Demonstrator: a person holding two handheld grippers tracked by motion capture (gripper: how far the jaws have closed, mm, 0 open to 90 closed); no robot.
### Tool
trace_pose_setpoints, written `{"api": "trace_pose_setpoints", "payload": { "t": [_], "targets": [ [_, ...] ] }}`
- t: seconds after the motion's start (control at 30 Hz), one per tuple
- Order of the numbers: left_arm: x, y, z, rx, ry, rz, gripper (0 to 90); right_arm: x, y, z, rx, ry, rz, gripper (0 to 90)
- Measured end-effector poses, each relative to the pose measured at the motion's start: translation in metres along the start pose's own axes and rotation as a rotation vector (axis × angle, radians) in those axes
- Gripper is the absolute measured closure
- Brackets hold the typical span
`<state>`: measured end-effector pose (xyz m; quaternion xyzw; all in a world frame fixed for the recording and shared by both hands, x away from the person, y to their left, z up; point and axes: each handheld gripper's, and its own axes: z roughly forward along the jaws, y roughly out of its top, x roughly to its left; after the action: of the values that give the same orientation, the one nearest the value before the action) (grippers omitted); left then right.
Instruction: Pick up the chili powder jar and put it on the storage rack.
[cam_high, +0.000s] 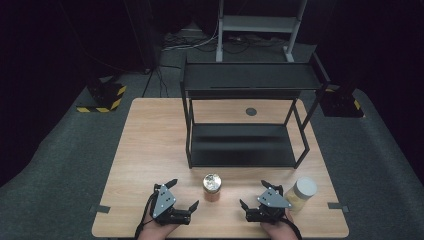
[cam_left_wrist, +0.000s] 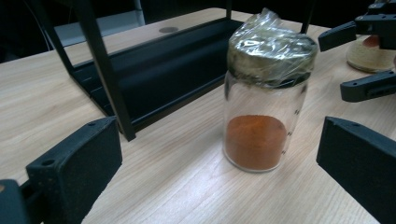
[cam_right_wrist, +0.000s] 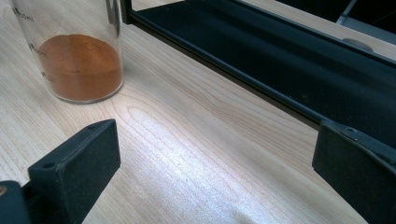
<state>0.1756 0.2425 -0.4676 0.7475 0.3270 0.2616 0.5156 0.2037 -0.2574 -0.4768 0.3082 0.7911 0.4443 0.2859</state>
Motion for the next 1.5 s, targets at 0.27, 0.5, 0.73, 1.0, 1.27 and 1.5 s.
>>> {"api": "trace_pose_setpoints", "payload": {
  "t": [0.27,0.5,0.73,1.0,1.27,1.5],
  "targets": [
    [-0.004,0.004,0.007,-0.017,-0.022,0.008,0.4,0.000,0.000,0.000,0.002,0.004,-0.003,0.4],
    [-0.006,0.007,0.013,-0.026,-0.038,0.008,0.4,-0.001,0.000,0.000,0.002,0.006,-0.005,0.4],
    [-0.007,0.009,0.022,-0.035,-0.060,0.011,0.4,0.000,0.001,0.000,0.004,0.005,-0.011,0.4],
    [-0.007,0.011,0.030,-0.049,-0.070,0.013,0.4,0.001,0.000,0.000,0.002,0.002,-0.017,0.4],
    [-0.006,0.010,0.039,-0.058,-0.089,0.005,0.4,0.002,0.000,0.000,0.001,0.000,-0.024,0.4],
    [-0.007,0.010,0.047,-0.059,-0.103,0.005,0.4,0.003,0.000,0.000,0.003,-0.002,-0.025,0.4]
  ]
}}
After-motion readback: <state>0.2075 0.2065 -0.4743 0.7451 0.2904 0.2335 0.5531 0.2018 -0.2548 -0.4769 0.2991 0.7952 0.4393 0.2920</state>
